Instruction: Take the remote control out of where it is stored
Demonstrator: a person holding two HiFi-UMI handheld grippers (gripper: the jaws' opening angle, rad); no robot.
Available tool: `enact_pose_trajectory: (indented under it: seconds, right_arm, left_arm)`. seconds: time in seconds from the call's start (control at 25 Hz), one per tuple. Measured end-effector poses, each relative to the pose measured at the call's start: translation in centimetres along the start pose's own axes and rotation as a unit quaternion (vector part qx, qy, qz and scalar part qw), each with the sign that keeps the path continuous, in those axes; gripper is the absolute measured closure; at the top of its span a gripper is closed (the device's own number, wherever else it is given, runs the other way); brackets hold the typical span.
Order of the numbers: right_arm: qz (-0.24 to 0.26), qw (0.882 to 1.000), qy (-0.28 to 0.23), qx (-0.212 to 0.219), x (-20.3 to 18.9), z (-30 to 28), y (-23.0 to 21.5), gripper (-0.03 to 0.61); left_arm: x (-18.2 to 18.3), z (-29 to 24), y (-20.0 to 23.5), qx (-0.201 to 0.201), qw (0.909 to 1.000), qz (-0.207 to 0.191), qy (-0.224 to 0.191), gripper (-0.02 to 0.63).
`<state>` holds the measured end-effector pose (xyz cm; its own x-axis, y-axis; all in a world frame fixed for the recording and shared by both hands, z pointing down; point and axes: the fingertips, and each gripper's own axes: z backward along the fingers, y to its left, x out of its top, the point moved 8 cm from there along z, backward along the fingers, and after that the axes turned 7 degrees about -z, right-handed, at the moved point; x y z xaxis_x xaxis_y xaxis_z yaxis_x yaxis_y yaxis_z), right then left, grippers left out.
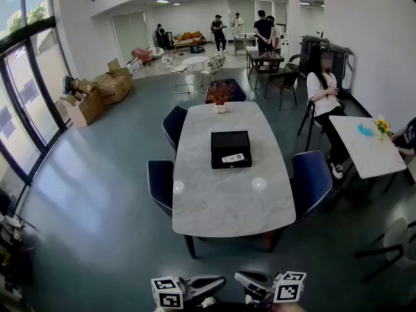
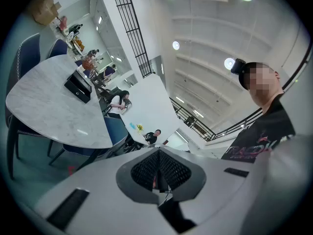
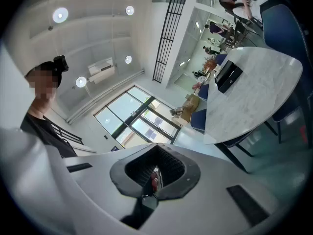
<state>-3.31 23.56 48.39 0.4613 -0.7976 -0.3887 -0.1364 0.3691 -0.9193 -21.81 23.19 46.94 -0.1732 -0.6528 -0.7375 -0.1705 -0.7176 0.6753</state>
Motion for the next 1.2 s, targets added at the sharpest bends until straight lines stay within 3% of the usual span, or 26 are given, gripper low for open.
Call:
enact_pose_trajectory:
  seconds: [0.92,1.2]
  right_arm:
    - [-0.003,1.000,-0.011,0.021,0.9,1.2,0.2,0.571]
    - [0.002,1.000,-0.003,0.029,2.2,3.2,-0.1,0.571]
  left_arm:
    - [-0.3,-1.2,-0.3,0.001,1.0000,-0.006,0.003,0.606]
    - [0.1,-3.1,0.3,0.028,0.9995,-0.017,-0.001,0.606]
